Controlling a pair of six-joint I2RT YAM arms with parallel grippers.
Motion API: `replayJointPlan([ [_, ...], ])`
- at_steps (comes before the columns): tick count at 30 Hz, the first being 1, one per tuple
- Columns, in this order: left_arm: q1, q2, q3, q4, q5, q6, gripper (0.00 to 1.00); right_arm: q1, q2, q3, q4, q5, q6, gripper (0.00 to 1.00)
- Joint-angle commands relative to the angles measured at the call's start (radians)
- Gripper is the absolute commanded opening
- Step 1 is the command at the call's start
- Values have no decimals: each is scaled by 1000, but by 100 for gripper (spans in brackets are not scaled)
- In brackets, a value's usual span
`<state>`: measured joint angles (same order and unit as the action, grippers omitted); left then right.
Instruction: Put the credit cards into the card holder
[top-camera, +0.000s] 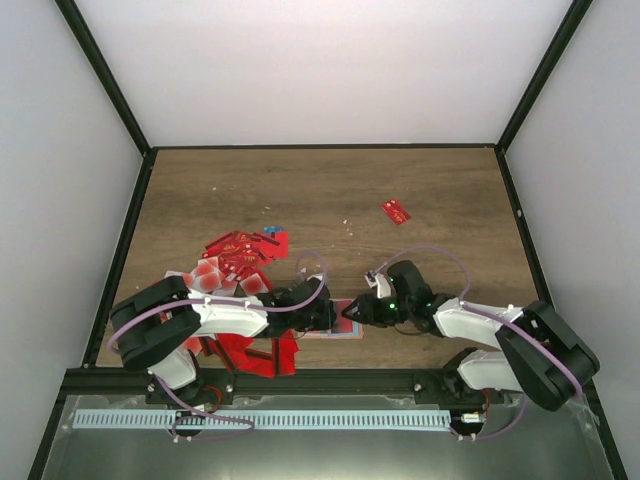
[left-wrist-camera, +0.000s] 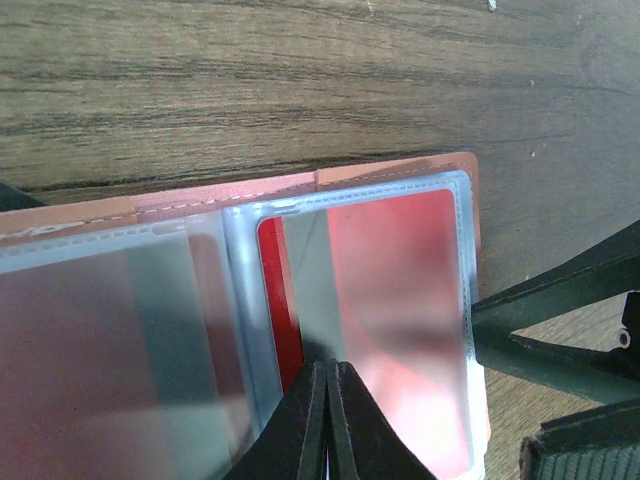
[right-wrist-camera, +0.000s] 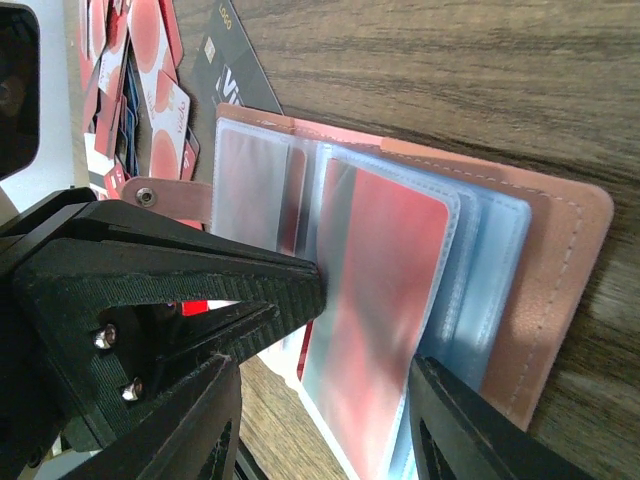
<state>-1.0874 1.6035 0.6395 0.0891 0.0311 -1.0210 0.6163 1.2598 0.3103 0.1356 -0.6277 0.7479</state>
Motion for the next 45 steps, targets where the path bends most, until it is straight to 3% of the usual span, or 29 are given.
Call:
replayJointPlan([
  [1, -6, 17, -15, -10, 1, -8, 4, -4, 1, -3, 53, -56, 8, 48],
  [11, -6, -22, -13, -29, -19, -11, 4, -4, -35, -5, 81, -99, 29, 48],
  [20, -4, -54, -12, -55, -40, -11, 4, -1, 24, -34, 217, -164, 67, 48],
  [31, -3, -124, -22, -94, -74, -23, 4, 32, 47, 1, 247, -161, 86, 48],
  [45, 47, -436, -92, -340, -241, -71, 8, 140, 215, 143, 299, -132, 114, 48],
])
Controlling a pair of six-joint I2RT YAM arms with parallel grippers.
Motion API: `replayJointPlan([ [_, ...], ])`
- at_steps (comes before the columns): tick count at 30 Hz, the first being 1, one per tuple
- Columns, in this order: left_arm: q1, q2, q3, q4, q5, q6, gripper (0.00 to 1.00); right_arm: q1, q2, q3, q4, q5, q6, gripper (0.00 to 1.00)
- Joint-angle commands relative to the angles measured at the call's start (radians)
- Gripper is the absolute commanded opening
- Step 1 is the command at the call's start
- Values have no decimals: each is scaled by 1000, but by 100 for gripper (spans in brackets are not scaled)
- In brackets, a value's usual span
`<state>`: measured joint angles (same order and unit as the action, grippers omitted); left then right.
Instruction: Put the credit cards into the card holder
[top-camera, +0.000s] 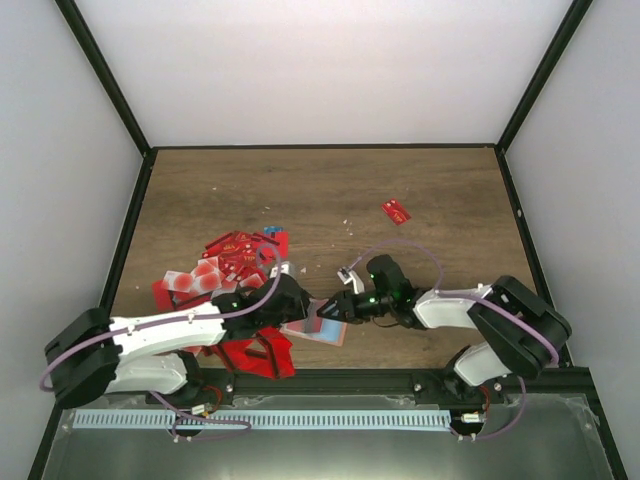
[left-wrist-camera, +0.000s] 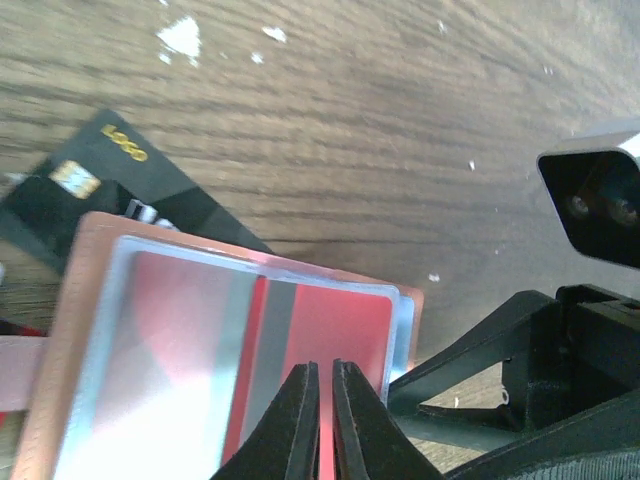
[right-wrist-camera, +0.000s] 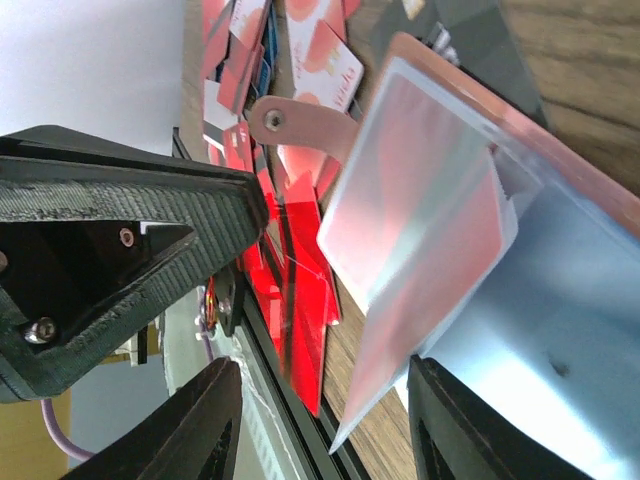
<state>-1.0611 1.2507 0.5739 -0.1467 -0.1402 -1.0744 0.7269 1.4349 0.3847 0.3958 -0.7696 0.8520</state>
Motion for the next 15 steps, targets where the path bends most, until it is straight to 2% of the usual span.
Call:
replayJointPlan([
  [1, 24, -110, -30, -126, -81, -18, 8, 39, 54, 86, 39, 13, 11, 48],
  [6, 48, -225, -46, -220, -121, -18, 12, 75, 140, 172, 45, 18, 18, 47],
  [15, 93, -333, -72, -335, -150, -13, 16, 152, 335, 325, 85, 8, 46, 47],
])
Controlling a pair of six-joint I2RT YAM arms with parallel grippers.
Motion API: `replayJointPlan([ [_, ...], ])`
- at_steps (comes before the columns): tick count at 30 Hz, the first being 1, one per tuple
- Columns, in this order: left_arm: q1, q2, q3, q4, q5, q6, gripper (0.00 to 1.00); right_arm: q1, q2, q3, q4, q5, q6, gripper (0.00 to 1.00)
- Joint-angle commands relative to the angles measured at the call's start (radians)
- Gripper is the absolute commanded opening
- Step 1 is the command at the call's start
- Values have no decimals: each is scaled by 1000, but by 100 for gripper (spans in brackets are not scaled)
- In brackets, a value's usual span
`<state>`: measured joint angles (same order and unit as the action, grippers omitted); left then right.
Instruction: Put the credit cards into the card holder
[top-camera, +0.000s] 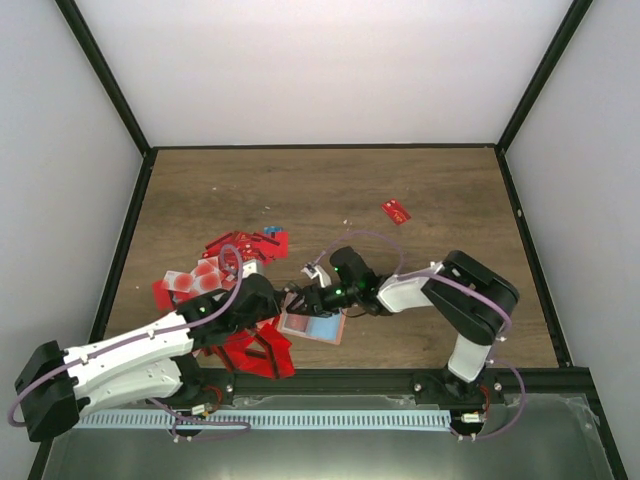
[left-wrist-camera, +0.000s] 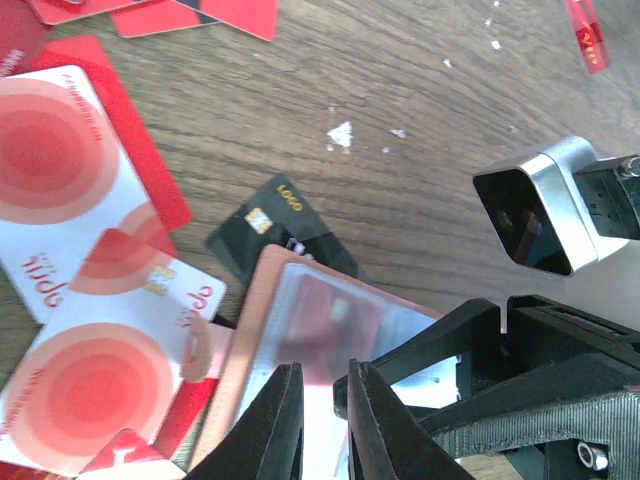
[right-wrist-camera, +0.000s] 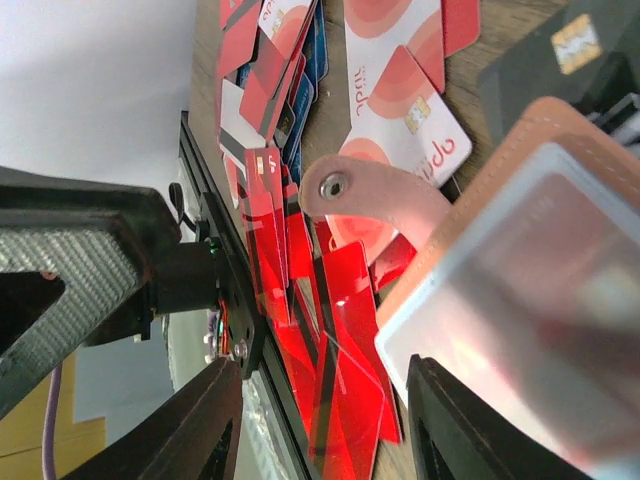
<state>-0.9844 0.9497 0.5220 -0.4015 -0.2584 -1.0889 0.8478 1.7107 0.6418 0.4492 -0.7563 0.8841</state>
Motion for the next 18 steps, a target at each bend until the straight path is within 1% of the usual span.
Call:
replayJointPlan([
  [1, 19, -38, -25, -90, -33, 0, 17, 36, 76, 81, 34, -8, 14, 47],
  [5, 32, -49, -46, -111, -29, -8, 20, 39, 90, 103, 21, -6, 4, 47],
  [8, 38, -36, -63, -99, -8, -2, 21, 39, 39, 100, -77, 56, -41, 47],
  [10, 40, -8, -68, -77, 12, 15, 22, 39, -11, 81, -133, 108, -71, 47],
  [13, 40, 51, -78, -21, 56, 51, 22, 39, -77, 29, -173, 159, -88, 47],
  [18, 40, 187, -86, 81, 119, 78, 21, 39, -123, -61, -170, 198, -83, 47],
])
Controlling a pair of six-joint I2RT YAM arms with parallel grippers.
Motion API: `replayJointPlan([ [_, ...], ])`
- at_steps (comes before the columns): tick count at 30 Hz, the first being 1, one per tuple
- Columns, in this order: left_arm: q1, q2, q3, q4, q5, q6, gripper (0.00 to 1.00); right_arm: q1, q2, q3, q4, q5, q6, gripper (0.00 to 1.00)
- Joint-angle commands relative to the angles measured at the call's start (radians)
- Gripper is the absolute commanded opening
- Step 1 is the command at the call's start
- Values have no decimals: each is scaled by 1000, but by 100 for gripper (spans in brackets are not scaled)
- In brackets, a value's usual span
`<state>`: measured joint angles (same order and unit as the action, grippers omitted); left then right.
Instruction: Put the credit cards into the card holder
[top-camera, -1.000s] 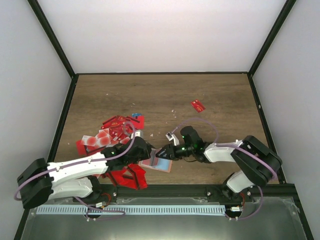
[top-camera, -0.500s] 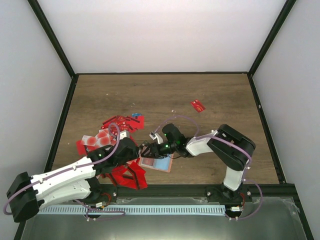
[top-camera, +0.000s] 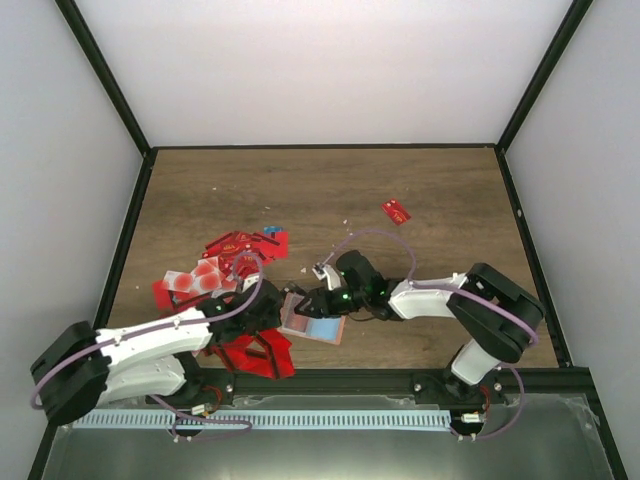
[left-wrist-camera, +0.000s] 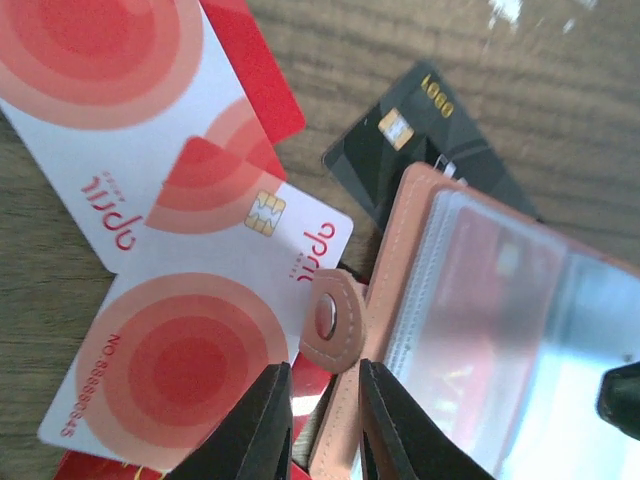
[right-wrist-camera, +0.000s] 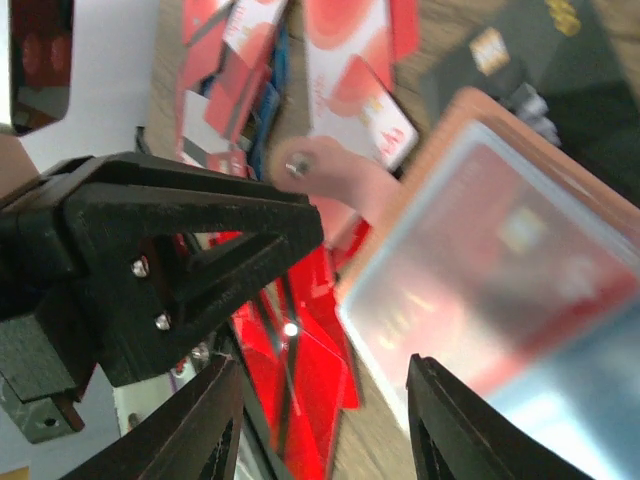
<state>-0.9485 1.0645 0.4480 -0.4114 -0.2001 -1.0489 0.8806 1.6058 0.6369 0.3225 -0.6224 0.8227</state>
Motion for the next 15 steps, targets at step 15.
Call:
replayJointPlan([
  [15, -18, 297, 4, 269, 209, 12, 17, -19, -38, -102, -161, 229, -53, 47],
])
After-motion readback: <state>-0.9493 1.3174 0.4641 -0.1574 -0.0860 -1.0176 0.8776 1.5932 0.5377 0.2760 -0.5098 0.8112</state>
